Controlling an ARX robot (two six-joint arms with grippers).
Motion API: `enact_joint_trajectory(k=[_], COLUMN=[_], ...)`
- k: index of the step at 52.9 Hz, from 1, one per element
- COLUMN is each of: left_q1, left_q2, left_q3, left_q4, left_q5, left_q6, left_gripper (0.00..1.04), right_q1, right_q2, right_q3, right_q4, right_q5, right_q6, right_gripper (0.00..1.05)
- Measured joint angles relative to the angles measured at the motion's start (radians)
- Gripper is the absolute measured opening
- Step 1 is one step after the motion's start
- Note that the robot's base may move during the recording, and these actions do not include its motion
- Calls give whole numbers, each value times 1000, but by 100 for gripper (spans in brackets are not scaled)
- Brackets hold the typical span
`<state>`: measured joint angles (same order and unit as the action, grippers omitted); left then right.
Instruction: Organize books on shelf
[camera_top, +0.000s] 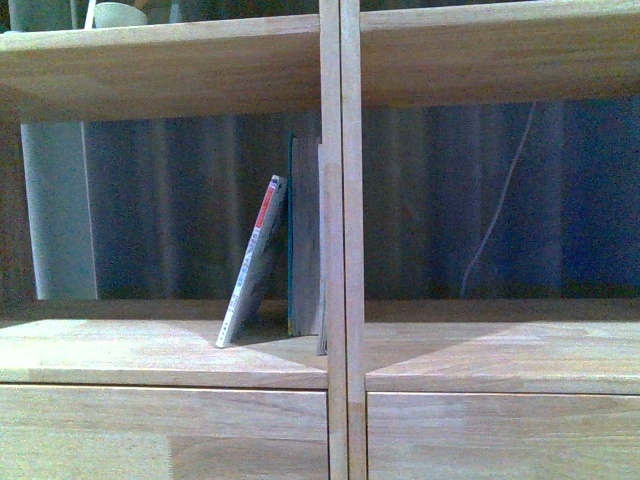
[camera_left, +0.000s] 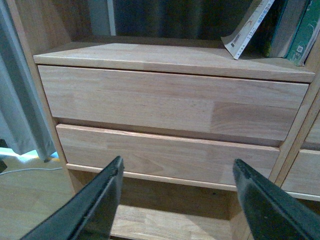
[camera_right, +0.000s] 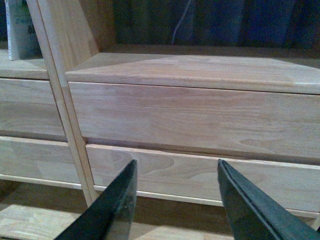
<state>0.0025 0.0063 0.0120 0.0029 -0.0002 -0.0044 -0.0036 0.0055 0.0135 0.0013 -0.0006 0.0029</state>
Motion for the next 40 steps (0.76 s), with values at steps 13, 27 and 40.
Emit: enact_joint_trajectory(k=[13,27,40], left_q1=[0,0,0], left_q2=[0,0,0], left_q3=[0,0,0], left_q4=[0,0,0], left_q5=[0,0,0], left_q6=[0,0,0], left_gripper=[97,97,97], right_q1=[0,0,0], right_q2=[0,0,0], right_q3=[0,0,0], right_q4=[0,0,0], right_q5=[0,0,0], right_q6=[0,0,0], right_gripper=[98,98,98])
